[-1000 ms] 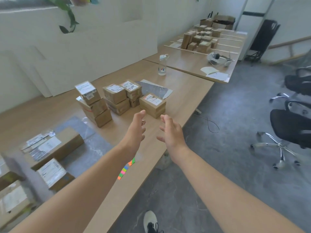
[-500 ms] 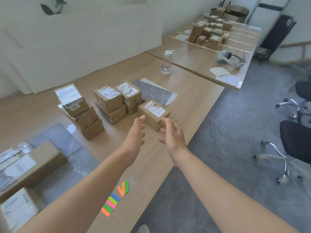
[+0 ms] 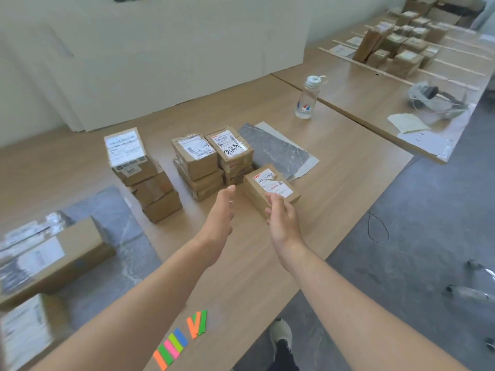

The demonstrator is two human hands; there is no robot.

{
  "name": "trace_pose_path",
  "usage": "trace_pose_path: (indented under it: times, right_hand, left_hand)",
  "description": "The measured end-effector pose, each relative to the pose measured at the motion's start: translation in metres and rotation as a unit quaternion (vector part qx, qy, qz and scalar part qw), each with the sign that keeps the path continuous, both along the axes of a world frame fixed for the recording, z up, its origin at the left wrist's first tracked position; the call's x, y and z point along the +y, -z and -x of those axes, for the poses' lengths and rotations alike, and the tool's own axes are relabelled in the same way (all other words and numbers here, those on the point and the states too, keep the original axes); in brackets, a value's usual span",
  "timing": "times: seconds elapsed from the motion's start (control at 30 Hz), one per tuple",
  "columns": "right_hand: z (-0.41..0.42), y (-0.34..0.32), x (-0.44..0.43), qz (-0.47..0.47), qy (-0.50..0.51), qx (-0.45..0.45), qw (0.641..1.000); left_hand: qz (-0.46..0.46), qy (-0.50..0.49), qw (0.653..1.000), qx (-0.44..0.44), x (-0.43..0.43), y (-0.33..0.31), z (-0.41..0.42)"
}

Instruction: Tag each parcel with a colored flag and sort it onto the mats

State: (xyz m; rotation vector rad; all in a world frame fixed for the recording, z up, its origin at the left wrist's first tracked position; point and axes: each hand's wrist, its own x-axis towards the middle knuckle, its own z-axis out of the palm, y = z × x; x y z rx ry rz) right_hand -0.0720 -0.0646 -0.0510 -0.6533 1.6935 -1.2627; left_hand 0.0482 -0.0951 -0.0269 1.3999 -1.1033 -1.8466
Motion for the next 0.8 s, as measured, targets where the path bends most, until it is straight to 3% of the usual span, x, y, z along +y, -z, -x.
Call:
trace_pose_path:
  times: [0.2,0.57,0.8]
  right_hand:
    - [0.048,0.026,-0.044,-0.022,-0.035,-0.001,0.999]
    - [0.132,0.084,-0.115,-0.065,-0.118,0.086,0.987]
    - [0.172,0.109,-0.143,-0.113,-0.136,0.113,0.978]
  left_hand:
    - [-0.03,-0.046,0.998,-0.023,-0.034,0.025,0.041]
    - [-0.091,-0.136,0.985,-0.046,-0.088,0.081,0.131]
    - [-0.127,-0.145,0.979,-0.065,-0.11,0.11,0.153]
